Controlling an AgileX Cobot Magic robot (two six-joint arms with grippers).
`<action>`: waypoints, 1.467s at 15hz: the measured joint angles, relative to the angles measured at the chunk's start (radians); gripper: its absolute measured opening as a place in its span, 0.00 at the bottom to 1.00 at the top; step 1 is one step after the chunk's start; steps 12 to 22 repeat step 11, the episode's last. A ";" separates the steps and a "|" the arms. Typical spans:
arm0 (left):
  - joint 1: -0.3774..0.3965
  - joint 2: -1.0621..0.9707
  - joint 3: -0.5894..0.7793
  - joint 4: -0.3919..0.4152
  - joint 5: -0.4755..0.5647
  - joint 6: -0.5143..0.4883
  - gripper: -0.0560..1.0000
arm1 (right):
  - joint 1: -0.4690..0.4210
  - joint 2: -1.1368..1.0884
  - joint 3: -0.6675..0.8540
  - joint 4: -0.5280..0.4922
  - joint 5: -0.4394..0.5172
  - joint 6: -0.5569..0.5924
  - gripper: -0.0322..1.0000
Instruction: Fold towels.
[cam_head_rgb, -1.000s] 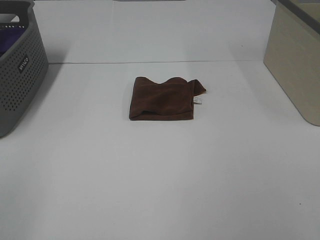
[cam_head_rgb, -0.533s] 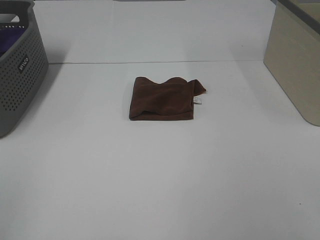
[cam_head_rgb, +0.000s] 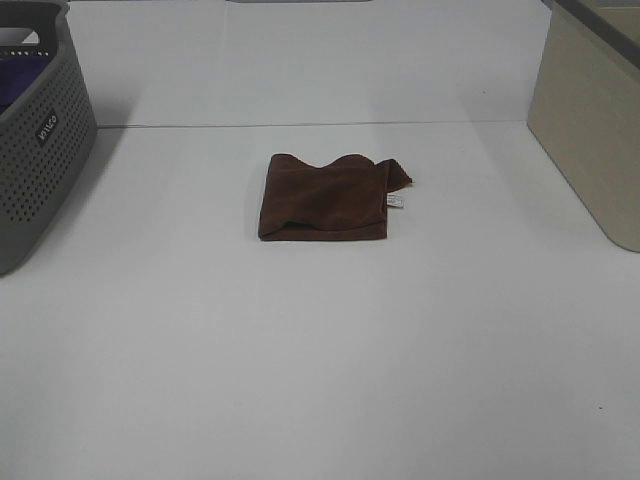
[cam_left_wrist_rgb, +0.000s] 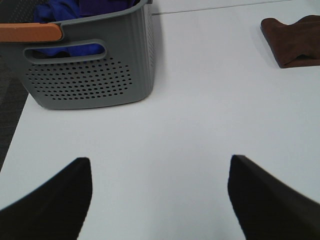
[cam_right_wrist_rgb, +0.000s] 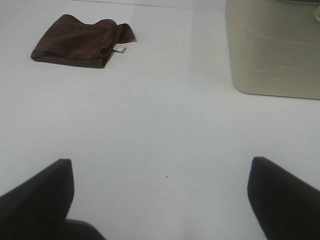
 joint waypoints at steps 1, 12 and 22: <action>0.000 0.000 0.000 0.000 0.000 0.000 0.72 | 0.000 0.000 0.000 0.000 0.000 0.000 0.91; 0.000 0.000 0.000 0.000 0.000 0.000 0.72 | 0.000 0.000 0.000 0.000 0.000 0.000 0.91; 0.000 0.000 0.000 0.000 0.000 0.000 0.72 | 0.000 0.000 0.000 0.000 0.000 0.000 0.91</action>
